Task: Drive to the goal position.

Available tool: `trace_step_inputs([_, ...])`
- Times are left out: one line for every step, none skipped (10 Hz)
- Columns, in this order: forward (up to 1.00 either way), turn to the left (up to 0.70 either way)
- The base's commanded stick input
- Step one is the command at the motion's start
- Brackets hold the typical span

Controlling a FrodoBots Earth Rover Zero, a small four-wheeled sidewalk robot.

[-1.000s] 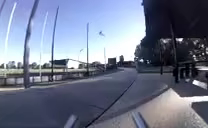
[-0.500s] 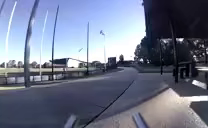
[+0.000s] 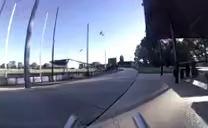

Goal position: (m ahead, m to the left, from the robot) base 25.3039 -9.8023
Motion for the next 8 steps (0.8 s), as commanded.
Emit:
trace_step_inputs([1.0,0.0])
trace_step_inputs([1.0,0.0])
trace_step_inputs([1.0,0.0])
trace_step_inputs([1.0,0.0])
trace_step_inputs([1.0,0.0])
trace_step_inputs([1.0,0.0])
trace_step_inputs([1.0,0.0])
trace_step_inputs([1.0,0.0])
